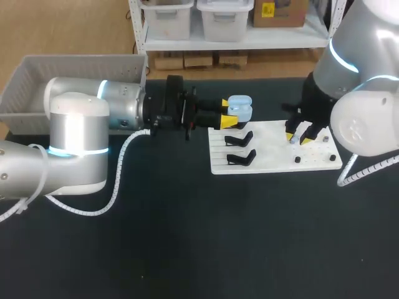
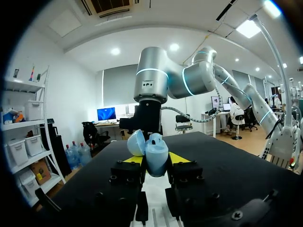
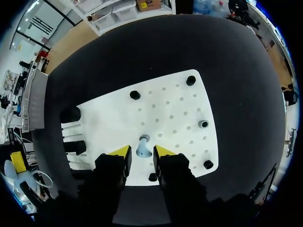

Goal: Pick up each earbud case from the left stands, insert the matching earbuds, close the lid, and place the case in the box.

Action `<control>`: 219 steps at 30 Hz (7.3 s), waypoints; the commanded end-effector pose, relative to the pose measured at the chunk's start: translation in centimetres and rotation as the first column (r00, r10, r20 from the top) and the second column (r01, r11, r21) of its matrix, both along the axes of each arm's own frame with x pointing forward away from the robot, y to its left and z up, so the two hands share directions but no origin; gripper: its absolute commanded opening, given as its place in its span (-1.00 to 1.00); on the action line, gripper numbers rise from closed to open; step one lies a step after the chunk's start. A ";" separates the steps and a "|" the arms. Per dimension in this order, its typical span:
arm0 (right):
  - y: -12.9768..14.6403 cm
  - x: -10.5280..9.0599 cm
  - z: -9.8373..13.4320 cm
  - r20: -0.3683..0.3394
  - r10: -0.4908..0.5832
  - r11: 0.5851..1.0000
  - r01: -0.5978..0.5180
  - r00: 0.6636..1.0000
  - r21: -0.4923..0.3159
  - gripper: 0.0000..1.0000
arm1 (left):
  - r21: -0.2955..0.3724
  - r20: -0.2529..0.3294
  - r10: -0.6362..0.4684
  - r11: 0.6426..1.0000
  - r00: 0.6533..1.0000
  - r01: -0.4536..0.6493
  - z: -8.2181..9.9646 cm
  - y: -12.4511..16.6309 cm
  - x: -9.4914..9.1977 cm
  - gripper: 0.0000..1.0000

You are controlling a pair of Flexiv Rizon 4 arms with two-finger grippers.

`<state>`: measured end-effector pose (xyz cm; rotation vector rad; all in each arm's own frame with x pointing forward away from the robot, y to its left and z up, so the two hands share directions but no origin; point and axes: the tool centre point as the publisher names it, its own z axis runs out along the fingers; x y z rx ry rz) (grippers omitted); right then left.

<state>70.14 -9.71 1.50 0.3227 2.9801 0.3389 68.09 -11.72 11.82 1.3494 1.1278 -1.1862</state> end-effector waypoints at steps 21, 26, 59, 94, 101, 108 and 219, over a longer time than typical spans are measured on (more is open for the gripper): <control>0.0 0.2 -0.1 -0.007 -0.004 1.000 0.004 1.000 -0.014 -1.00 | -0.003 0.003 0.007 1.000 1.000 -0.007 -0.1 0.0 -0.2 -1.00; 0.0 -0.3 0.6 -0.001 -0.003 1.000 0.003 1.000 -0.011 -1.00 | -0.003 0.003 0.007 1.000 1.000 -0.007 -0.1 0.0 -0.2 -1.00; 7.7 -5.3 19.2 0.013 0.332 0.943 -0.331 0.943 -0.013 -1.00 | -0.003 0.003 0.007 1.000 1.000 -0.007 -0.1 0.0 -0.2 -1.00; 13.9 -6.1 18.0 -0.015 0.525 0.849 -0.524 0.851 -0.066 -1.00 | -0.003 0.003 0.007 1.000 1.000 -0.007 -0.1 0.0 -0.2 -1.00; 13.8 -5.2 17.1 -0.012 0.581 0.814 -0.581 0.814 -0.019 -1.00 | -0.003 0.003 0.007 1.000 1.000 -0.007 -0.1 0.0 -0.2 -1.00; 14.1 -4.9 16.8 -0.026 0.620 0.783 -0.621 0.784 -0.039 -1.00 | -0.003 0.003 0.007 1.000 1.000 -0.007 -0.1 0.0 -0.2 -1.00; 8.8 1.4 12.4 0.027 0.223 0.967 -0.218 0.974 -0.134 1.00 | -0.003 0.003 0.007 1.000 1.000 -0.007 -0.1 0.0 -0.2 -1.00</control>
